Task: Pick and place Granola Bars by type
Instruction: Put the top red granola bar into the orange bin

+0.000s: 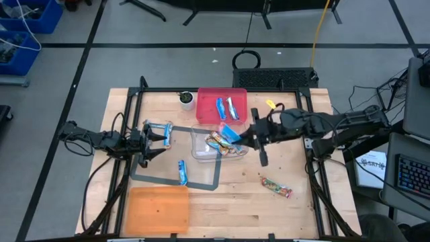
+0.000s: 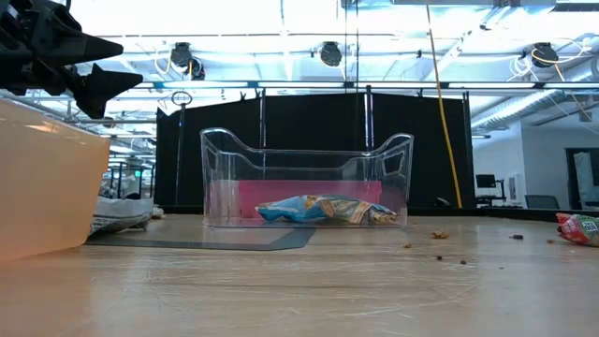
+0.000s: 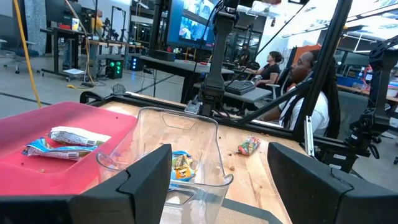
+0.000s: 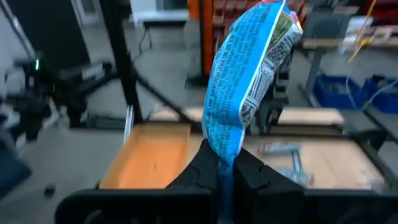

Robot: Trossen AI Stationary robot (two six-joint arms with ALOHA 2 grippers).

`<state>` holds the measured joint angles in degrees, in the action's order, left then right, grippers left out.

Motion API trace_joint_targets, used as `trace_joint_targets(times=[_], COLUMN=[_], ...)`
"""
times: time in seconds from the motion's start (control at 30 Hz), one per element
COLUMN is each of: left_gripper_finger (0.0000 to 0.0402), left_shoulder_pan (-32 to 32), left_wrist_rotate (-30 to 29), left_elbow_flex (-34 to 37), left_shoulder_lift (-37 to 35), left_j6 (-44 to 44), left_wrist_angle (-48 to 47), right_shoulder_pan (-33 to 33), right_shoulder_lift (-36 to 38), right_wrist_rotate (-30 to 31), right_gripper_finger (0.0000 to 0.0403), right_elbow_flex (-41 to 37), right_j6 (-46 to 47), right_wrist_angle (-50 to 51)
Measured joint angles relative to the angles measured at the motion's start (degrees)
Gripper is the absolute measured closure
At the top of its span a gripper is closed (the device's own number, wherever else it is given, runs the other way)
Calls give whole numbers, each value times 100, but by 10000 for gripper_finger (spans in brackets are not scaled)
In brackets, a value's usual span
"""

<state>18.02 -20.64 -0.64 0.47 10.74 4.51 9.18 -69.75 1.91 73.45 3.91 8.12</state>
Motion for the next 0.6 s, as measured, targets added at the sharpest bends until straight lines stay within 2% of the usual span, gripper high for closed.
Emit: trace_joint_targets(times=[0.3, 0.37, 0.6], left_gripper_finger=[133, 133, 133], left_shoulder_pan=[2, 0, 0], left_wrist_rotate=[0, 0, 0], left_elbow_flex=[0, 0, -1], left_shoulder_lift=[0, 0, 1], left_j6=[-1, -1, -1], left_wrist_angle=[1, 1, 1], right_shoulder_pan=[-19, -21, -94], right_shoulder_lift=[-645, -764, -899], right_wrist_rotate=[126, 414, 600], right_gripper_finger=[399, 399, 399], right_elbow_flex=[2, 0, -2], right_j6=[-195, -184, -161], right_wrist_angle=[-1663, -1825, -1888])
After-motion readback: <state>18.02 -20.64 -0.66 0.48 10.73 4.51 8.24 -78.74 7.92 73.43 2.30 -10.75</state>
